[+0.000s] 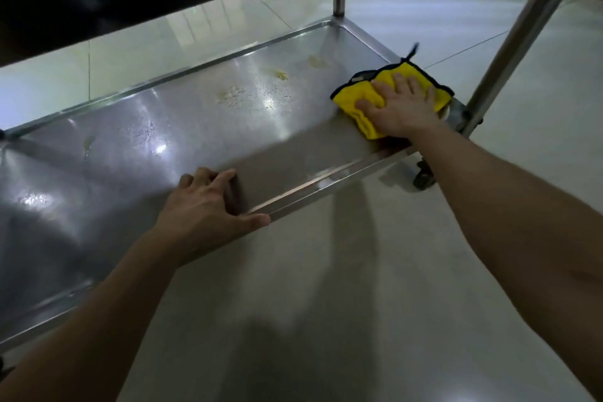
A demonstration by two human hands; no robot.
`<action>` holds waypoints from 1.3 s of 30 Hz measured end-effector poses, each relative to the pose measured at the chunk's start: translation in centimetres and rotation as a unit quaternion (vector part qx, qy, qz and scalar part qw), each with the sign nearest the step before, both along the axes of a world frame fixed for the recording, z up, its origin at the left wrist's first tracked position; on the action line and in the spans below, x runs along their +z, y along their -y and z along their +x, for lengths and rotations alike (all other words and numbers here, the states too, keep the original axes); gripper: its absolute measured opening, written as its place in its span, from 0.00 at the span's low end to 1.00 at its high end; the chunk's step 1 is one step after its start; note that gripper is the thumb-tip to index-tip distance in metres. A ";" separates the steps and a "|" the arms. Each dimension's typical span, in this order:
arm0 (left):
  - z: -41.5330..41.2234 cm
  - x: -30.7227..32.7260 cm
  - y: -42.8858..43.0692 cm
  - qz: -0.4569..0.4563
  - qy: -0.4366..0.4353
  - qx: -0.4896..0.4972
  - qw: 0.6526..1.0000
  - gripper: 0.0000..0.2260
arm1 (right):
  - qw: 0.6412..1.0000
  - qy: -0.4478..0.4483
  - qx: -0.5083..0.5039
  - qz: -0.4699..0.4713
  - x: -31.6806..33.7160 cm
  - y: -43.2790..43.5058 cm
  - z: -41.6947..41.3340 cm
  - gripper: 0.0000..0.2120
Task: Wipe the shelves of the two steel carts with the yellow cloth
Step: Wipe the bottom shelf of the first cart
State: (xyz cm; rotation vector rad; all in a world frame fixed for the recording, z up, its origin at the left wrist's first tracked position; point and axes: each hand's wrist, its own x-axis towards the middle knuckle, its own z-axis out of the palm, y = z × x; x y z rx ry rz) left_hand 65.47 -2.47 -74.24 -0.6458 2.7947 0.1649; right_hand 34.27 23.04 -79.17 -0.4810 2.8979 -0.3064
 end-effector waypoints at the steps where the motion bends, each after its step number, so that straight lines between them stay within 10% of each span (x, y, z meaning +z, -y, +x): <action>1: 0.0 0.0 -0.1 0.000 -0.002 -0.002 1.000 0.64 | 1.000 0.001 -0.027 0.006 -0.1 1.2 0.3 0.42; 12: -0.1 0.0 -0.1 -0.032 0.002 -0.022 0.999 0.56 | 0.952 -0.002 0.305 -0.025 -0.3 17.8 11.9 0.38; 24: 0.2 -1.0 0.5 -0.027 -0.023 -0.013 0.999 0.62 | 0.998 -0.010 -0.062 0.011 -0.4 4.1 -0.7 0.40; 33: 0.2 -1.4 0.7 -0.043 -0.028 -0.028 0.998 0.59 | 0.943 -0.016 0.332 -0.033 -0.5 16.3 11.6 0.35; 39: 0.3 -1.8 1.3 -0.036 -0.043 -0.022 0.998 0.61 | 0.972 -0.024 0.232 -0.031 -0.6 7.3 3.5 0.38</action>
